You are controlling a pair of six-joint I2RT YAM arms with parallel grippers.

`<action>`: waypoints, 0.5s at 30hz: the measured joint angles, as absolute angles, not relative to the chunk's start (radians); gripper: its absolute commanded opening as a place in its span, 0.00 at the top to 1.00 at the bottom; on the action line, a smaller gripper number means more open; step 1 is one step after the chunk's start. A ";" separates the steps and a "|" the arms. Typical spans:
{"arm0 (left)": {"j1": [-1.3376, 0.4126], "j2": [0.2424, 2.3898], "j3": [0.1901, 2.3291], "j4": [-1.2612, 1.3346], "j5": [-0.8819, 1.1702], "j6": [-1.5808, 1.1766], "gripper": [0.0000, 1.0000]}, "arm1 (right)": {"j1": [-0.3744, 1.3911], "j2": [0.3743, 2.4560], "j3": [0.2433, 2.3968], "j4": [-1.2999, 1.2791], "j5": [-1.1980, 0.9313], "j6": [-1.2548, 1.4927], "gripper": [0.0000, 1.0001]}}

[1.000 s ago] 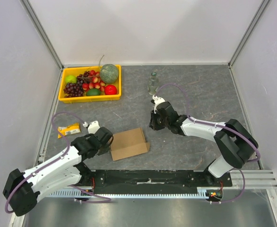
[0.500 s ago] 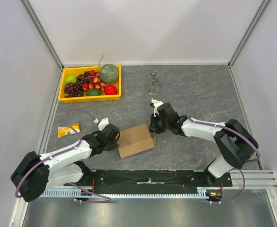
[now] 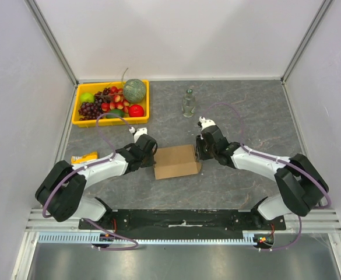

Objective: Fold the paper box

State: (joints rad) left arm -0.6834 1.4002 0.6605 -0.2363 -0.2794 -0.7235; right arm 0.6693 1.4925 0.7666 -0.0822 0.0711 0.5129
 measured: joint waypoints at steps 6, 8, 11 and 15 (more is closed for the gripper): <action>-0.662 1.357 0.647 -0.241 -0.282 -0.720 0.98 | 0.651 1.358 0.701 -0.108 0.142 0.519 0.59; -0.660 1.283 0.627 -0.284 -0.294 -0.719 0.98 | 0.647 1.312 0.683 -0.121 0.159 0.524 0.60; -0.660 1.155 0.624 -0.330 -0.313 -0.704 0.98 | 0.644 1.254 0.648 -0.137 0.164 0.538 0.67; -0.658 1.042 0.669 -0.309 -0.302 -0.623 0.98 | 0.644 1.192 0.585 -0.154 0.141 0.584 0.77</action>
